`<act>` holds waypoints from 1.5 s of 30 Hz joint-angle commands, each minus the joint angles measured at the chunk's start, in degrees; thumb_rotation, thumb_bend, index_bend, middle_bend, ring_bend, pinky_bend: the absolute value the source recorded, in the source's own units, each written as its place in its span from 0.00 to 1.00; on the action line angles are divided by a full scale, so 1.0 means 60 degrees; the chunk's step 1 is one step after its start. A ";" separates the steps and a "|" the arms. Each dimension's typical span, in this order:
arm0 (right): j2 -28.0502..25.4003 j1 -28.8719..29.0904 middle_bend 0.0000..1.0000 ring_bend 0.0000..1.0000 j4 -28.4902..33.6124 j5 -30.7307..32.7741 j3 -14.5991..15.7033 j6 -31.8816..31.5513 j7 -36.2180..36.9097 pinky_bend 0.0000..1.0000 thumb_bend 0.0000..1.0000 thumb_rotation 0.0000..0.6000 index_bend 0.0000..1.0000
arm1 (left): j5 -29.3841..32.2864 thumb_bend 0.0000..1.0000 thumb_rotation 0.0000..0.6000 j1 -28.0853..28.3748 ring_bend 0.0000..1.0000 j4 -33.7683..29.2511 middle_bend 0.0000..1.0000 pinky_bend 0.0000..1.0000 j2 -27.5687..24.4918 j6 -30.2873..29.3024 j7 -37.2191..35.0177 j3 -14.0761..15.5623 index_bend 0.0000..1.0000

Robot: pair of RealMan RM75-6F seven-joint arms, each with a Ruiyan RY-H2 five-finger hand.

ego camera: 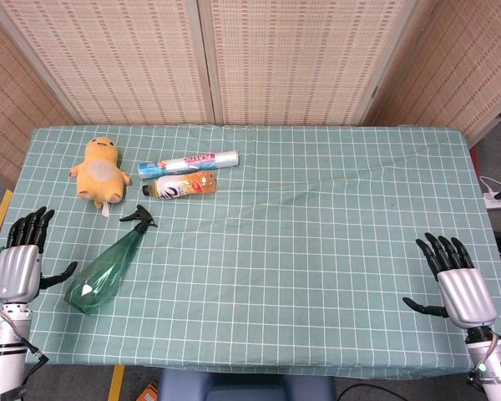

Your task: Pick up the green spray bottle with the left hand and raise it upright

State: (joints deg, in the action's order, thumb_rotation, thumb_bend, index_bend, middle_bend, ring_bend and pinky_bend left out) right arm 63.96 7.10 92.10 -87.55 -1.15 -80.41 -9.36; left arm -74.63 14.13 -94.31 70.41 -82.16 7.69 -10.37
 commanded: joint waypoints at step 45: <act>-0.0157 0.0035 0.00 0.00 -0.0052 -0.0169 0.0074 0.0049 0.0516 0.02 0.05 1.00 0.05 | -0.1446 0.22 1.00 0.0064 0.18 -0.4268 0.20 0.29 -0.0216 -0.1117 0.4637 0.0086 0.06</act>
State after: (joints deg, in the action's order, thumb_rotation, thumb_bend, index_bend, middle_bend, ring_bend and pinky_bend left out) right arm 63.02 7.30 91.79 -88.56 -0.70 -80.11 -6.27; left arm -83.71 13.53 -114.01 68.64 -89.15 29.09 -9.33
